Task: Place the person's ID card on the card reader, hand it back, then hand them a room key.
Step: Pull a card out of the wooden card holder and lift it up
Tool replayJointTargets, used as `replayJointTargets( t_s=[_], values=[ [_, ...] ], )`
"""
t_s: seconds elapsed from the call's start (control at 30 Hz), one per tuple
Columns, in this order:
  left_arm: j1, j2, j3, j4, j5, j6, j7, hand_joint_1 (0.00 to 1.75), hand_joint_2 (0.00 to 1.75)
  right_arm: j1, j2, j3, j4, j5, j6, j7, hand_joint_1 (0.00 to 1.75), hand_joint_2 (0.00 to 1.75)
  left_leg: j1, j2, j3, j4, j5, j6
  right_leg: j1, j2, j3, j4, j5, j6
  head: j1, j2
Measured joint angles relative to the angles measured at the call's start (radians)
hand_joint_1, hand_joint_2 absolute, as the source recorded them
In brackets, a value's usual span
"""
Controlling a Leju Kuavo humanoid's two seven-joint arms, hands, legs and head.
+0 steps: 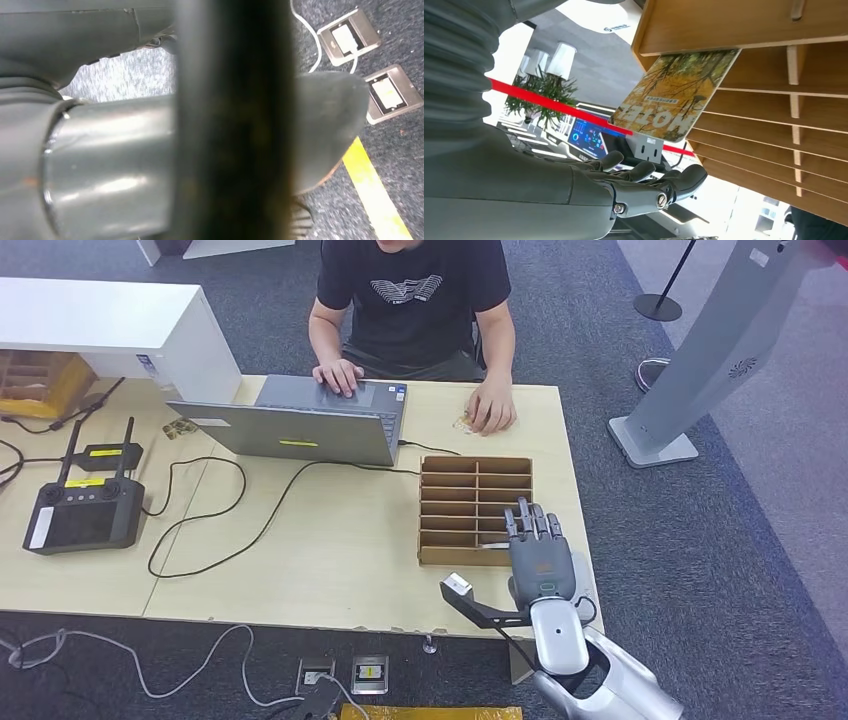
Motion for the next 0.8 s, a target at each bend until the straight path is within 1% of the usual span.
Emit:
replayJointTargets(
  t_s=[0.1, 0.13, 0.23, 0.27, 0.33, 0.47, 0.57, 0.67, 0.8],
  values=[
    [0.0, 0.007, 0.0, -0.01, 0.003, 0.001, 0.006, 0.0, 0.0, 0.002, 0.0, -0.002, -0.002, -0.01, -0.003, 0.0, 0.03, 1.75, 0.0, 0.0, 0.0, 0.0, 0.0, 0.0, 0.0, 0.0, 0.0, 0.0, 0.0, 0.0, 0.0, 0.0],
    [0.0, 0.01, 0.0, -0.015, 0.012, 0.003, 0.005, 0.0, 0.0, 0.002, 0.0, -0.002, -0.002, -0.018, -0.002, 0.0, 0.27, 1.75, 0.0, 0.0, 0.0, 0.0, 0.0, 0.0, 0.0, 0.0, 0.0, 0.0, 0.0, 0.0, 0.0, 0.0],
    [0.0, 0.019, 0.0, -0.027, 0.025, 0.004, 0.012, 0.0, 0.0, 0.003, 0.0, 0.0, -0.002, -0.044, 0.002, 0.0, 1.55, 1.75, 0.0, 0.0, 0.0, 0.0, 0.0, 0.0, 0.0, 0.0, 0.0, 0.0, 0.0, 0.0, 0.0, 0.0],
    [-0.001, 0.021, -0.001, -0.029, 0.02, -0.001, 0.014, 0.0, 0.0, 0.003, 0.0, 0.002, -0.002, -0.051, 0.0, 0.0, 1.75, 1.75, 0.0, 0.0, 0.0, 0.0, 0.0, 0.0, 0.0, 0.0, 0.0, 0.0, 0.0, 0.0, 0.0, 0.0],
    [-0.006, 0.03, -0.006, -0.037, -0.001, -0.021, 0.024, 0.0, 0.0, 0.001, 0.002, 0.007, -0.003, -0.064, -0.009, 0.0, 1.75, 1.75, 0.0, 0.0, 0.0, 0.0, 0.0, 0.0, 0.0, 0.0, 0.0, 0.0, 0.0, 0.0, 0.0, 0.0],
    [-0.037, 0.075, -0.021, -0.074, -0.017, -0.082, 0.045, 0.0, 0.0, -0.01, 0.02, 0.021, -0.005, -0.106, -0.036, -0.001, 1.75, 1.75, 0.0, 0.0, 0.0, 0.0, 0.0, 0.0, 0.0, 0.0, 0.0, 0.0, 0.0, 0.0, 0.0, 0.0],
    [-0.054, 0.1, -0.023, -0.086, -0.018, -0.107, 0.045, 0.0, 0.0, -0.015, 0.033, 0.029, -0.005, -0.122, -0.053, -0.003, 1.75, 1.75, 0.0, 0.0, 0.0, 0.0, 0.0, 0.0, 0.0, 0.0, 0.0, 0.001, 0.0, 0.0, 0.0, 0.0],
    [-0.058, 0.114, -0.024, -0.092, -0.021, -0.116, 0.045, 0.0, 0.0, -0.017, 0.039, 0.038, -0.004, -0.128, -0.064, -0.004, 1.75, 1.75, 0.0, 0.0, 0.0, 0.0, 0.0, 0.0, 0.0, 0.0, 0.0, 0.001, 0.0, 0.0, 0.0, 0.0],
    [-0.061, 0.119, -0.026, -0.097, -0.023, -0.119, 0.042, 0.0, 0.0, -0.022, 0.043, 0.05, -0.004, -0.13, -0.072, -0.004, 1.75, 1.75, 0.0, 0.0, 0.0, 0.0, 0.0, 0.0, 0.0, 0.0, 0.0, 0.0, 0.0, 0.0, 0.0, 0.0]
  ],
)
